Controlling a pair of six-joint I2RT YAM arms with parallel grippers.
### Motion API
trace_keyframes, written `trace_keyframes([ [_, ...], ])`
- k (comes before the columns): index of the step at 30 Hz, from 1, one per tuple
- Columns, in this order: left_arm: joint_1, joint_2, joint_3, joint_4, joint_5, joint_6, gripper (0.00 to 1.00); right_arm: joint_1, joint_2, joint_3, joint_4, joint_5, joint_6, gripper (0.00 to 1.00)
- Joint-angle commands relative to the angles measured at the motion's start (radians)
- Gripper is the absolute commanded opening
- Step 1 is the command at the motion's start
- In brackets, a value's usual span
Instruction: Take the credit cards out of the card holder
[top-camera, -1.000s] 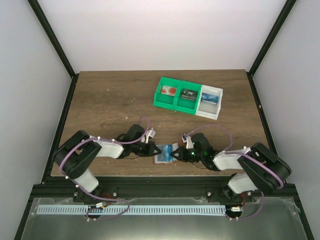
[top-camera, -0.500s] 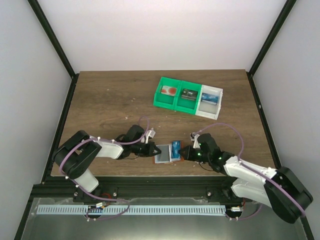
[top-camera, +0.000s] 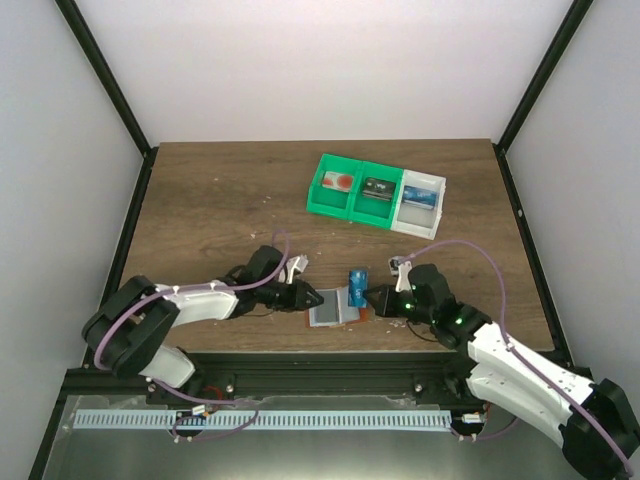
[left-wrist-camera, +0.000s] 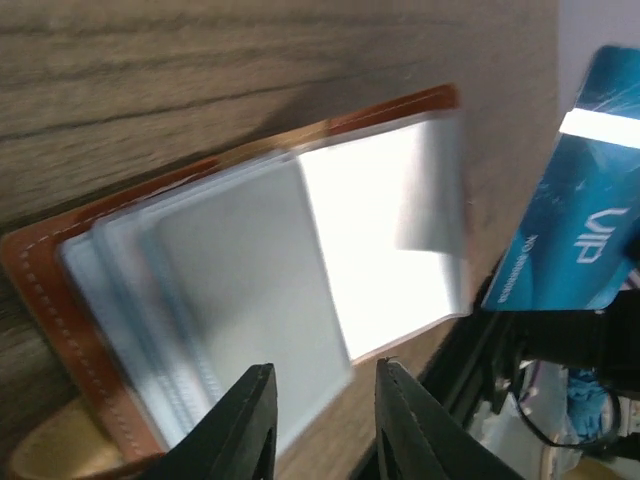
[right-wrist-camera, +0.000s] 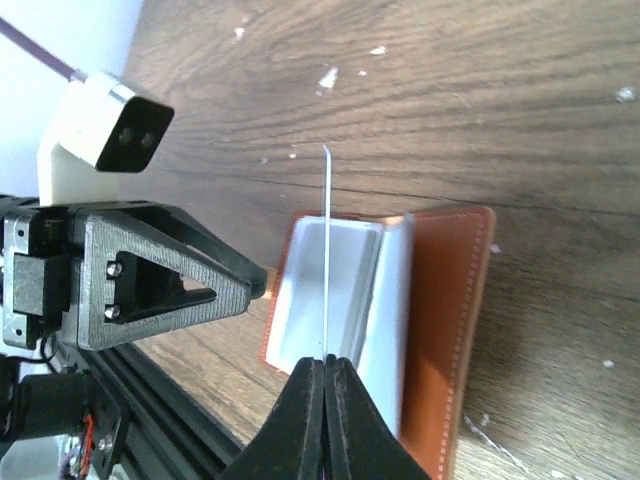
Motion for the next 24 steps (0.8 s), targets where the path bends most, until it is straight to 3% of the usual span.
trace_keyframes([
  [1, -0.001, -0.084, 0.046, -0.054, 0.018, 0.022, 0.32, -0.007, -0.030, 0.066, -0.044, -0.059, -0.072, 0.01],
  [11, 0.044, -0.267, 0.080, -0.129, 0.125, 0.117, 0.57, -0.007, -0.032, 0.089, -0.024, -0.315, -0.163, 0.00],
  [18, 0.049, -0.280, 0.170, -0.311, 0.238, 0.303, 0.59, -0.007, -0.040, 0.052, 0.128, -0.527, -0.164, 0.00],
  [24, 0.049, -0.265, 0.195, -0.319, 0.374, 0.340, 0.54, -0.007, 0.018, 0.070, 0.147, -0.572, -0.170, 0.01],
])
